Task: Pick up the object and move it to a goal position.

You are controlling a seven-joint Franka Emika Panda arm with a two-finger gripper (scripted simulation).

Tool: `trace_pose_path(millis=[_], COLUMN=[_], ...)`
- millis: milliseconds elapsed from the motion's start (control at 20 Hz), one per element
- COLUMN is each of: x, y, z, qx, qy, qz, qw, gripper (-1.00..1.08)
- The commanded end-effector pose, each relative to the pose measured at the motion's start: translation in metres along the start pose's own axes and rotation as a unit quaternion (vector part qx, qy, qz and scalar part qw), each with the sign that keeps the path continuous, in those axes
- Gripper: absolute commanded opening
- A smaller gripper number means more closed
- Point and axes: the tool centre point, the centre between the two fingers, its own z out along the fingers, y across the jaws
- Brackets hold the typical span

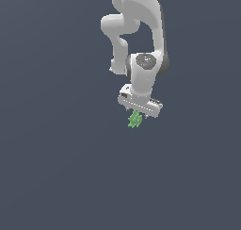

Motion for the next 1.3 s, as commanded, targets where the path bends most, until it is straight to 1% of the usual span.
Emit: trace_pose_path(millis=[0,350,850,1100,1150,1250], x=[-0.002,-0.003,-0.004,-0.003,-0.003,-0.003], y=[-0.001,-0.001,0.0,-0.001,-0.001,-0.001], z=[0.001,0.004,0.045,0.051,0.051,0.051], qx=[0.0,0.0,0.0,0.0,0.0,0.0], qy=[0.001,0.001,0.001,0.001,0.001,0.001], qz=[0.007,0.007,0.009,0.009,0.009,0.009], qw=[1.0,1.0,1.0,1.0,1.0,1.0], gripper=[1.0,1.0,1.0,1.0,-1.0,-1.0])
